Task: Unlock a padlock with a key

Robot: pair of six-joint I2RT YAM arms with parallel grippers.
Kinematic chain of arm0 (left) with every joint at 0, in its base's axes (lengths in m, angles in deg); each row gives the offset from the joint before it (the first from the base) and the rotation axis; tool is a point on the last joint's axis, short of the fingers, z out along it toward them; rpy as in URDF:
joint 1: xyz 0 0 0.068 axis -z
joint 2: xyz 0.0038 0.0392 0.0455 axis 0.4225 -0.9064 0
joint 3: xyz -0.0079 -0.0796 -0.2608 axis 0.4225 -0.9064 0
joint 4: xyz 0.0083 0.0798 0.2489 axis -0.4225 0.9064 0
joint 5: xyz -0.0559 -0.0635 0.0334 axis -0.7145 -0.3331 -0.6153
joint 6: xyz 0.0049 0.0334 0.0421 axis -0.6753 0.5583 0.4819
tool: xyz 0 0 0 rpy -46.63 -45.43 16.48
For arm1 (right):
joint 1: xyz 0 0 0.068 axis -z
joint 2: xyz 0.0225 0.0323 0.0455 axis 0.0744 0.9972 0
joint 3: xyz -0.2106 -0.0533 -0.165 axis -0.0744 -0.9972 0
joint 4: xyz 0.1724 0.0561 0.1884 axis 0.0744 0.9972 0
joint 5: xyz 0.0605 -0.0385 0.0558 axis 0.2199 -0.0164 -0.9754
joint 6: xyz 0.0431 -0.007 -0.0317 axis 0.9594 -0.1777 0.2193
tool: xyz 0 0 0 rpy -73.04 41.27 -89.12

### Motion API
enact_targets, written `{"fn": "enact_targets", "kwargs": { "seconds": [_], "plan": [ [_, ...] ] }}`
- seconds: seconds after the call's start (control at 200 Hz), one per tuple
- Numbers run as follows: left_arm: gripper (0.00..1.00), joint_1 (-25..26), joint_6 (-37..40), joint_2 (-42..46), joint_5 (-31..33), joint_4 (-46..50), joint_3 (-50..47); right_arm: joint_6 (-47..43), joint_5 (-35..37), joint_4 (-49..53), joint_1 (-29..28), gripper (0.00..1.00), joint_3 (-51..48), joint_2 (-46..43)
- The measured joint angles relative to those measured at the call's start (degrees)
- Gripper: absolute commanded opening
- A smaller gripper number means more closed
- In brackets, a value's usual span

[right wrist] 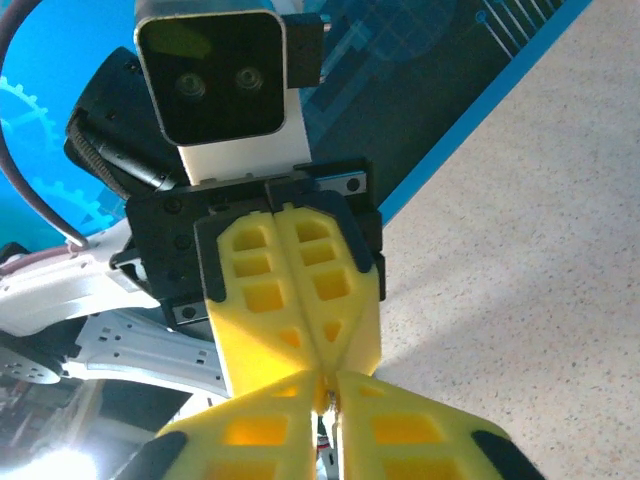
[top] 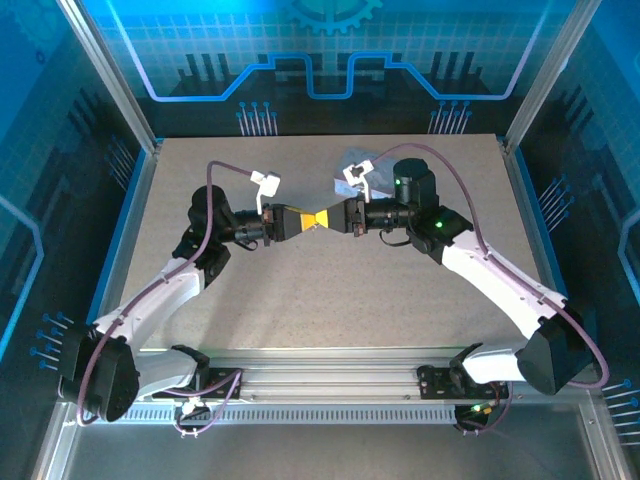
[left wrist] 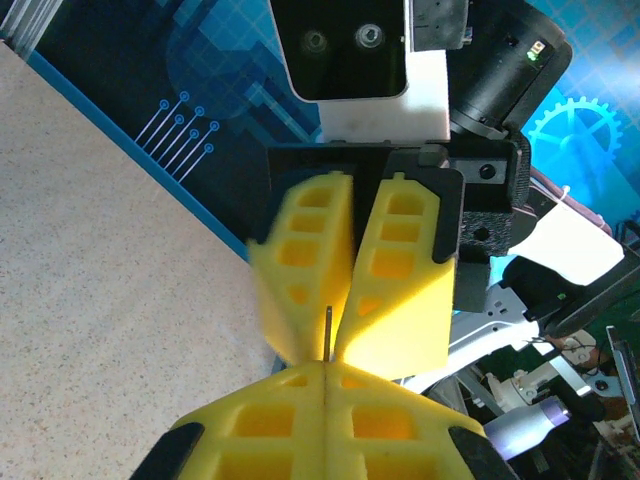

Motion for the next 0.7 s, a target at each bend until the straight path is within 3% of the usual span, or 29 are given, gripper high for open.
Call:
{"fn": "enact_targets", "kwargs": {
  "seconds": [0.41,0.43,0.5,0.56,0.7],
  "plan": [
    [0.00,0.0,0.2,0.0,0.2,0.1,0.0,-2.7,-0.1,0.1,0.3,0.00,0.0,0.0],
    [0.03,0.0,0.3,0.0,0.3,0.2,0.0,-2.9,0.0,0.1,0.3,0.00,0.0,0.0],
    [0.30,0.3,1.2,0.3,0.9,0.8,0.0,-3.5,0.5,0.2,0.3,0.00,0.0,-0.2],
    [0.42,0.4,2.4,1.0,1.1,2.2,-0.1,-4.0,1.8,0.2,0.3,0.00,0.0,-0.4],
    [0.52,0.4,4.7,4.3,4.6,6.8,-0.6,-5.7,4.5,0.5,0.4,0.00,0.0,-1.7]
  ]
}}
